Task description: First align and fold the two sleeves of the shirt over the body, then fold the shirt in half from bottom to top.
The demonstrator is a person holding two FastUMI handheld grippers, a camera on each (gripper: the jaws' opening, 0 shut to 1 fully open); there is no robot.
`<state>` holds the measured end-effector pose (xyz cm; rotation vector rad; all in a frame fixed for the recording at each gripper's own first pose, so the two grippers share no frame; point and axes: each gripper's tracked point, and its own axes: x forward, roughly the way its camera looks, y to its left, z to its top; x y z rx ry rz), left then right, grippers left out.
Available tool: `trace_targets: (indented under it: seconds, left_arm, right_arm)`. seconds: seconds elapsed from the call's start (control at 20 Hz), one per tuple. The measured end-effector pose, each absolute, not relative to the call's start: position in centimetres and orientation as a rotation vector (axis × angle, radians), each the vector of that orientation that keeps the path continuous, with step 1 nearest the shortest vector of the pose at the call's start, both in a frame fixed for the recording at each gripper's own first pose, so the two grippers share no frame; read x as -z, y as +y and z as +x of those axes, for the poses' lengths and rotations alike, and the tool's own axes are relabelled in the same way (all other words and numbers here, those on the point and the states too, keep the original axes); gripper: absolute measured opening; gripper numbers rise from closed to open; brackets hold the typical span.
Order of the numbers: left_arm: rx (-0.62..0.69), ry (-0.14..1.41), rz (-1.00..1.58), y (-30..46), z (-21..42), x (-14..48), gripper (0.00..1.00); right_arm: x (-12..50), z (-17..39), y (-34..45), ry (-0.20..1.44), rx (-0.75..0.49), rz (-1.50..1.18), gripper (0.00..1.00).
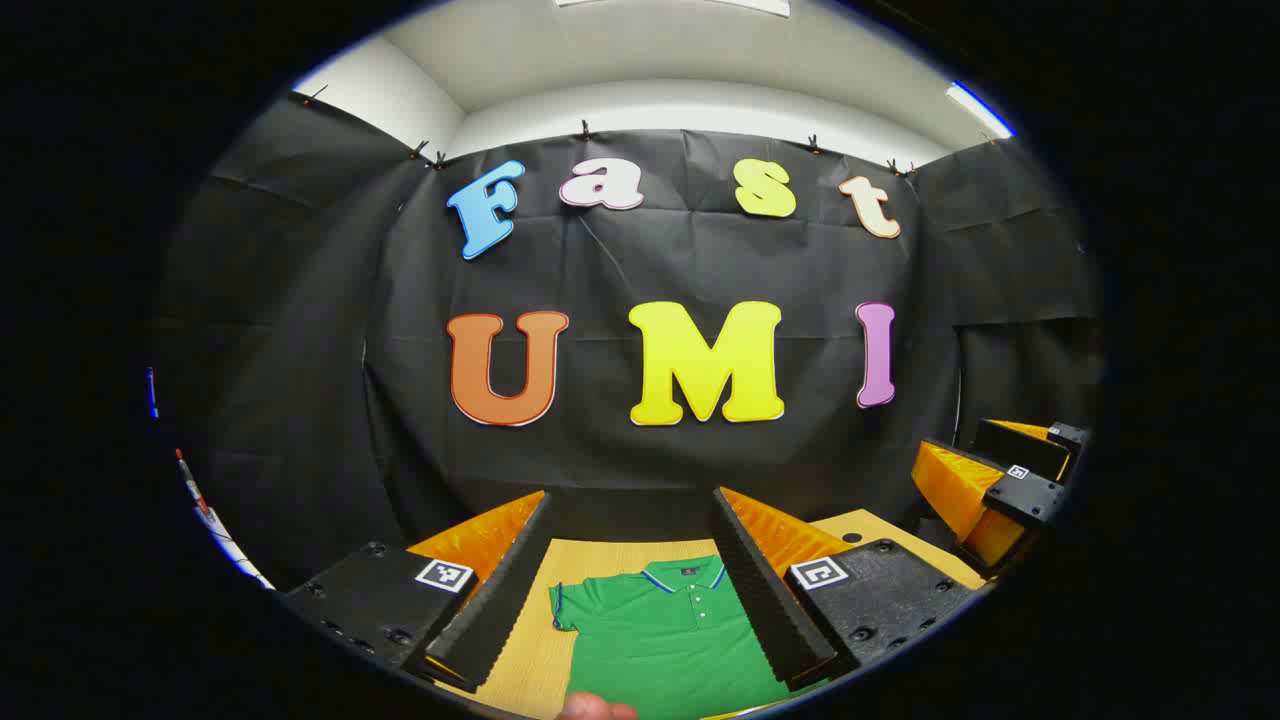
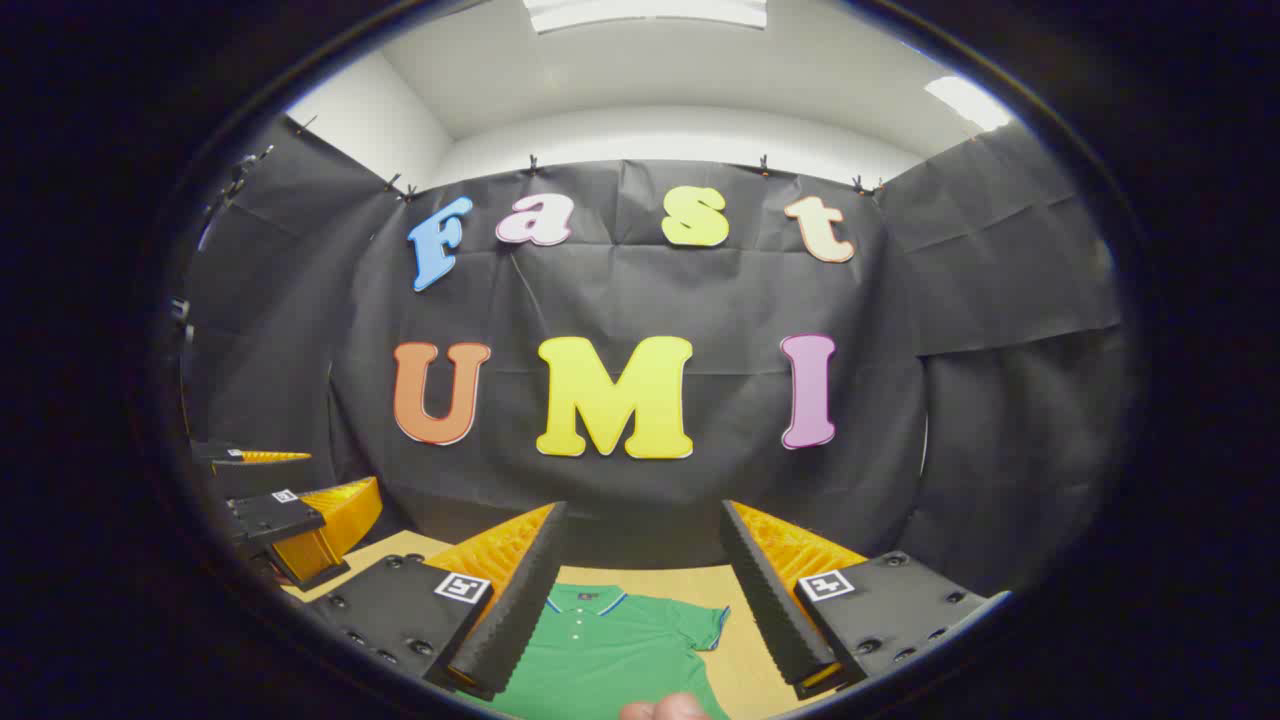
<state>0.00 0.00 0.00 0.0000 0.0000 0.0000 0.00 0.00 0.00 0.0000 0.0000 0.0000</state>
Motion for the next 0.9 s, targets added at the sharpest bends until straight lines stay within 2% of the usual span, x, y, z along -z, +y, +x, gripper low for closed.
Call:
trace_targets:
  seconds: [0.05, 0.3, 0.4, 0.6, 0.9]
  left_arm:
    - [0.002, -0.001, 0.001, 0.0, 0.0, 0.0, 1.0]
    - [0.013, -0.011, -0.002, -0.1, 0.1, 0.1, 0.99]
    - [0.018, -0.01, -0.006, -0.4, 0.3, 0.1, 0.99]
    - [0.022, -0.001, -0.007, -0.5, 0.5, 0.7, 0.99]
    - [-0.001, 0.024, -0.013, -0.2, 0.6, 1.5, 0.99]
  right_arm:
    - [0.0, 0.2, -0.2, 0.007, 0.006, 0.011, 0.96]
    - [0.0, 0.6, -1.5, 0.015, 0.052, 0.03, 0.92]
    - [0.2, 0.4, -1.2, 0.02, 0.044, 0.017, 0.96]
    - [0.4, 0.3, -0.8, 0.023, 0.029, -0.005, 0.93]
    - [1.0, 0.6, -1.1, 0.036, 0.029, -0.011, 0.95]
